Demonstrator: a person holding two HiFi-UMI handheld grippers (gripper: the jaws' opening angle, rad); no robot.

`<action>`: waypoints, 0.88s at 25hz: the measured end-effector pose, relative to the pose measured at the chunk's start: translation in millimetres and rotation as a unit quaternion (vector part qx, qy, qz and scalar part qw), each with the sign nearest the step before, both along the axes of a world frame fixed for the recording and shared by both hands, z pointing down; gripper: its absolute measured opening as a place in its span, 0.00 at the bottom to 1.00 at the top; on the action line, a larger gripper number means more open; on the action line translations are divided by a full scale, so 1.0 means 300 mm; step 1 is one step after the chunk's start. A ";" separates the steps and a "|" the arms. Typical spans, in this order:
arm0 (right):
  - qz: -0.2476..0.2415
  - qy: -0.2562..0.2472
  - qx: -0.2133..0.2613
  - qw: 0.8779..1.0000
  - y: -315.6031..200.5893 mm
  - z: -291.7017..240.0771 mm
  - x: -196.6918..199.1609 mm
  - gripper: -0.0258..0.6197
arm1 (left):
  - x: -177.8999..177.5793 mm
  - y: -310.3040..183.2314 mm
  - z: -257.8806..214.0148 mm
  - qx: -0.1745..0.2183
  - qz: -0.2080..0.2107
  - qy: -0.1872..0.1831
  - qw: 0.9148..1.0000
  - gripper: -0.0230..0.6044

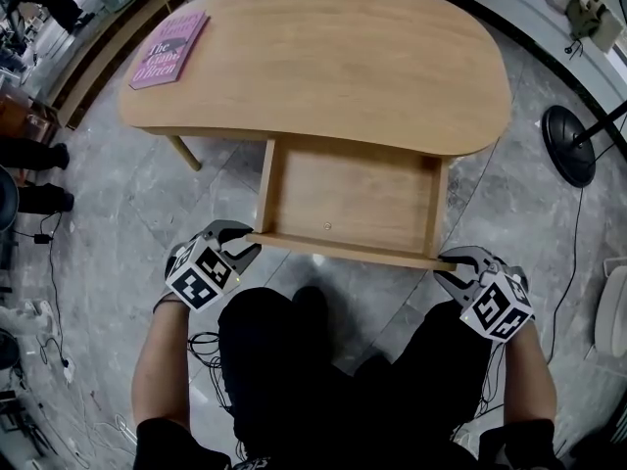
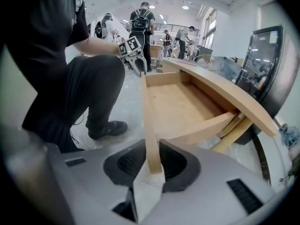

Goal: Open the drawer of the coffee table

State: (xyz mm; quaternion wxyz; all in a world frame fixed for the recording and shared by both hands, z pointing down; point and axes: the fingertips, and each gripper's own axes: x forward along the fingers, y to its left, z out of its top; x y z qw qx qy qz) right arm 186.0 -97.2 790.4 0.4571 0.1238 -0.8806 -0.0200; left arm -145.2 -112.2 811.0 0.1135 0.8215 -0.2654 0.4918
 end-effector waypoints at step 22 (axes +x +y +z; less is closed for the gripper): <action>0.040 -0.251 -0.047 0.966 -0.100 -0.284 -0.078 0.12 | 0.015 -0.015 -0.089 -0.008 0.076 0.065 0.995 0.22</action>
